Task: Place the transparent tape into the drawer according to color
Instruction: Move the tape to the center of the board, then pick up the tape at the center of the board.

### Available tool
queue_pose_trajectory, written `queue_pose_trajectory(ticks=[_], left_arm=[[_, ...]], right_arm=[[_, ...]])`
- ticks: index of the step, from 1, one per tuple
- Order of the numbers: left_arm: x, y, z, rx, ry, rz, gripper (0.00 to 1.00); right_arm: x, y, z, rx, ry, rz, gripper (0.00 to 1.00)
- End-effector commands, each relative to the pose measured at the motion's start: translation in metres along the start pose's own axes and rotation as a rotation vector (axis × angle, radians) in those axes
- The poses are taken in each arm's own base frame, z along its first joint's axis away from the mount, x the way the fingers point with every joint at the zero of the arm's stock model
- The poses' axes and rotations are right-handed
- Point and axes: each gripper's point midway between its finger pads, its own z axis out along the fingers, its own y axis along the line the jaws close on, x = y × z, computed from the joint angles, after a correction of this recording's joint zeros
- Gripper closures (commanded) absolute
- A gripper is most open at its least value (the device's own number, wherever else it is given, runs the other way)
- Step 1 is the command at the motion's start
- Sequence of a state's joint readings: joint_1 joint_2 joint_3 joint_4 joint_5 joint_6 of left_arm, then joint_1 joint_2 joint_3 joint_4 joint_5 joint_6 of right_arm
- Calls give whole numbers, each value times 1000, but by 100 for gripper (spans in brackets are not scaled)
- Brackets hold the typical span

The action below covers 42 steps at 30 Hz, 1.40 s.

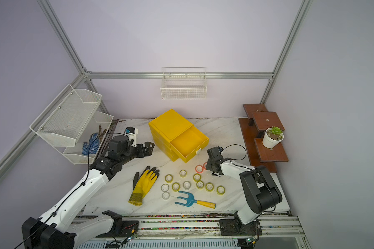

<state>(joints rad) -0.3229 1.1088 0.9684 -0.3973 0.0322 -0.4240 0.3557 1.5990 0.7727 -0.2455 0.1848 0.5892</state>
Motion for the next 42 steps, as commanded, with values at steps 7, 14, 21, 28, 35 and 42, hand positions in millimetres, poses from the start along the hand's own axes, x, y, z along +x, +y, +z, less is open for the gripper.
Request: queue_pose_trajectory(ticks=[7, 14, 21, 28, 35, 42], left_arm=[[-14, -5, -4, 14, -55, 20, 0], [-13, -7, -3, 25, -47, 21, 0], [-14, -10, -5, 42, -50, 21, 0], [-13, -13, -5, 53, -48, 17, 0], [-14, -13, -7, 55, -53, 15, 0], [-17, -13, -10, 56, -64, 19, 0]], right_arm=[[21, -60, -5, 176, 50, 54, 49], [-4, -69, -28, 129, -18, 126, 45], [-22, -34, -55, -61, -55, 67, 25], [0, -30, -37, -67, 79, 13, 21], [8, -33, -31, -31, 147, -32, 19], [3, -33, -25, 6, 156, -58, 21]])
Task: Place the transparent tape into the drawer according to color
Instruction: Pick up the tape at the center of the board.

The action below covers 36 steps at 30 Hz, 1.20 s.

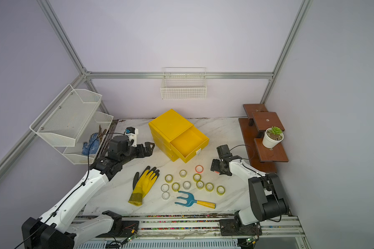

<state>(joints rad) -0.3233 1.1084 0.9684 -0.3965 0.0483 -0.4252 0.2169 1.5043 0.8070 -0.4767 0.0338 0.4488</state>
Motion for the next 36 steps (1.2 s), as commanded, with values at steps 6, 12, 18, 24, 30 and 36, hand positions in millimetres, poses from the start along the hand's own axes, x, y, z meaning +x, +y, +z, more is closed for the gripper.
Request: queue_pose_trajectory(ticks=[6, 12, 18, 24, 30, 36], left_arm=[[-18, -11, -11, 42, -72, 22, 0], [-18, -11, -11, 42, -71, 22, 0], [-18, -11, -12, 40, -74, 22, 0], [-18, -10, -11, 36, -73, 24, 0], [-18, -10, -11, 34, -72, 23, 0], [-17, -9, -10, 29, -70, 25, 0]], right_arm=[[4, 1, 13, 64, 40, -63, 22], [10, -3, 25, 95, 63, -72, 27], [13, -2, 29, 96, 76, -73, 32], [12, 4, 31, 66, 67, -67, 42], [11, 9, 30, 39, 55, -52, 47], [-5, 16, 7, -3, -25, -19, 48]])
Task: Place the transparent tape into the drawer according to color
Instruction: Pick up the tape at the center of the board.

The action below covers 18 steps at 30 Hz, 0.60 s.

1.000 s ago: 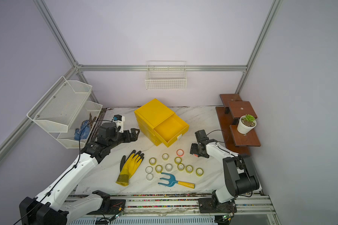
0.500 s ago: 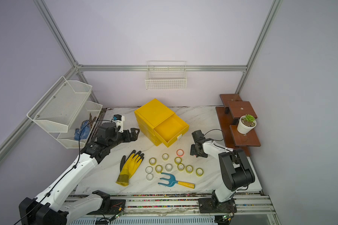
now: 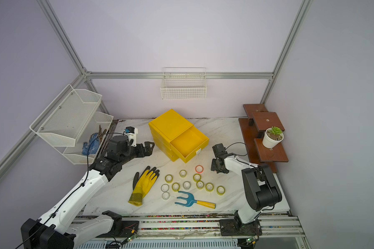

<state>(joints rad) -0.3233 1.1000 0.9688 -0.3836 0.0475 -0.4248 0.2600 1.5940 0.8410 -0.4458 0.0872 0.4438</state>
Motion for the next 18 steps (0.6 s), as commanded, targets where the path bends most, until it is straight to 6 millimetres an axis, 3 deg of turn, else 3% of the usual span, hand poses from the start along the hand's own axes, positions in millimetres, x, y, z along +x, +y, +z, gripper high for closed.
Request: queue_pose_trajectory(ticks=[1, 9, 12, 18], left_arm=[[-13, -7, -7, 19, -49, 23, 0], [-12, -6, -7, 15, -49, 23, 0], [-12, -6, -7, 16, -49, 23, 0], [-12, -7, -6, 23, -46, 25, 0]], right_arm=[[-11, 10, -22, -65, -62, 35, 49], [-34, 12, -74, -105, -177, 63, 49], [-48, 18, -104, -143, -238, 59, 49], [-83, 43, -185, -309, -419, 6, 51]])
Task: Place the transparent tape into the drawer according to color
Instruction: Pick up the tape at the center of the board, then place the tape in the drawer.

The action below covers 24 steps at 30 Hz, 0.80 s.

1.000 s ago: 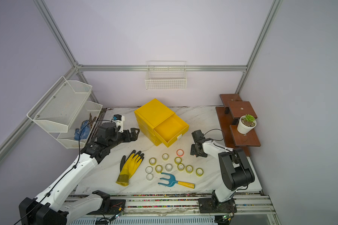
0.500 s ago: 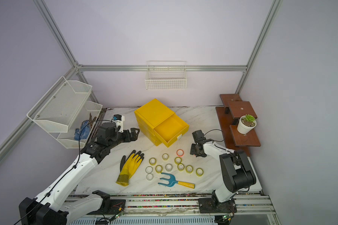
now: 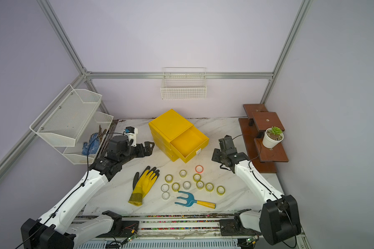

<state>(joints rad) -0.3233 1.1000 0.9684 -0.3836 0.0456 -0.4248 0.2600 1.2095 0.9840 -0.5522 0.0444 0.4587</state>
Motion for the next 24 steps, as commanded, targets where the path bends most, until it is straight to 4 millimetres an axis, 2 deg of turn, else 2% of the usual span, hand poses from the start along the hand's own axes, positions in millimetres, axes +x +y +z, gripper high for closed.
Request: queue_pose_trajectory(ticks=[1, 4, 6, 10, 14, 18, 19, 20, 24], left_arm=[[-12, -8, -6, 26, -45, 25, 0], [-11, -8, -5, 29, -43, 25, 0], [-11, -8, -5, 32, -39, 25, 0], [-9, -10, -3, 42, -30, 27, 0], [-8, -11, -2, 45, -27, 31, 0], [-7, -12, -1, 48, -22, 34, 0], [-7, -12, -1, 50, -20, 34, 0], [-7, -12, 0, 50, -18, 33, 0], [-5, -14, 0, 62, -11, 36, 0]], right_arm=[[-32, 29, -36, -112, -89, -37, 52], [-54, 62, -57, -215, -137, -71, 53], [-60, 89, -62, -271, -143, -118, 53], [-55, 138, -50, -342, -93, -205, 53], [-49, 168, -33, -354, -61, -277, 52], [-42, 176, -12, -302, -17, -321, 50], [-42, 176, -12, -289, -17, -328, 50], [-35, 175, 4, -265, 14, -340, 51], [-29, 174, 16, -230, 46, -357, 50]])
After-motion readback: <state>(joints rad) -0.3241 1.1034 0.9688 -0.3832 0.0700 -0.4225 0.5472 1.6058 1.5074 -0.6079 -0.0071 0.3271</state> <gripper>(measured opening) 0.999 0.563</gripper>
